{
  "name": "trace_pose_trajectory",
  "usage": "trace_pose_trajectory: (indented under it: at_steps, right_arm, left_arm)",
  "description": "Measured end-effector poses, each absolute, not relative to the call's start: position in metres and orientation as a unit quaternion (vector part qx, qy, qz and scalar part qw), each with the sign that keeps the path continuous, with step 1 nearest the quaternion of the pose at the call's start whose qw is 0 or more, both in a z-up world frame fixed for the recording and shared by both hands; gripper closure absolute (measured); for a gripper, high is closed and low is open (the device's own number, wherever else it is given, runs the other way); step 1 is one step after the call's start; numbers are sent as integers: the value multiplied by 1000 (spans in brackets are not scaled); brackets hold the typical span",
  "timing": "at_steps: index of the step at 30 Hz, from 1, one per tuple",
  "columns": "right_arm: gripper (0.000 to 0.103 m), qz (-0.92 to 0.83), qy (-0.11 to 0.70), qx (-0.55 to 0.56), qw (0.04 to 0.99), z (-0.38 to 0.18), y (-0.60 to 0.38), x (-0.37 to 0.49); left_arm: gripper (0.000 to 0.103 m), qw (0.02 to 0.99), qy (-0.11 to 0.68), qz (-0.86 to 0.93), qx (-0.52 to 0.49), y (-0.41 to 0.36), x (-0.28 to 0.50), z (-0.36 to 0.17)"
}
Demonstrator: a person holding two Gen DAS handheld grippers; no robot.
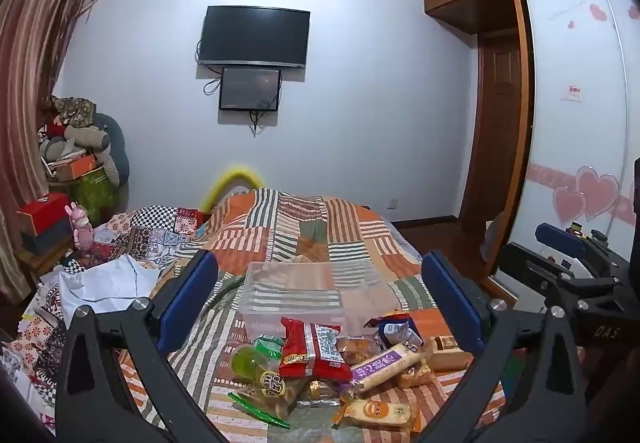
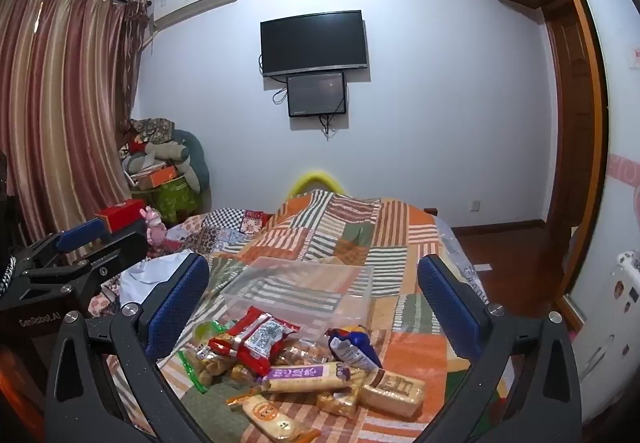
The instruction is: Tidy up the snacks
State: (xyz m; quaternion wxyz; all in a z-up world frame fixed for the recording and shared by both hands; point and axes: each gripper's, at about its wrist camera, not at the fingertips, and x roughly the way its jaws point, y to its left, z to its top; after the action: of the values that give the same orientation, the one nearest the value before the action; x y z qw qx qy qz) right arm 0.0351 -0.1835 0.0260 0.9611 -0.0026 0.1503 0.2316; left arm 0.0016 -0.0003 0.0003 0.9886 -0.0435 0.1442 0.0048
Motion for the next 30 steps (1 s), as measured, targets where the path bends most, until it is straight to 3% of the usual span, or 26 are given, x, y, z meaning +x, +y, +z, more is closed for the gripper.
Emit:
trace_pose_trajectory:
  at_steps: [30]
  right_arm:
    - [0,229,141,7,963,34,-188,31]
  left_arm:
    - [0,992,121,2,-35,-6,-5,7]
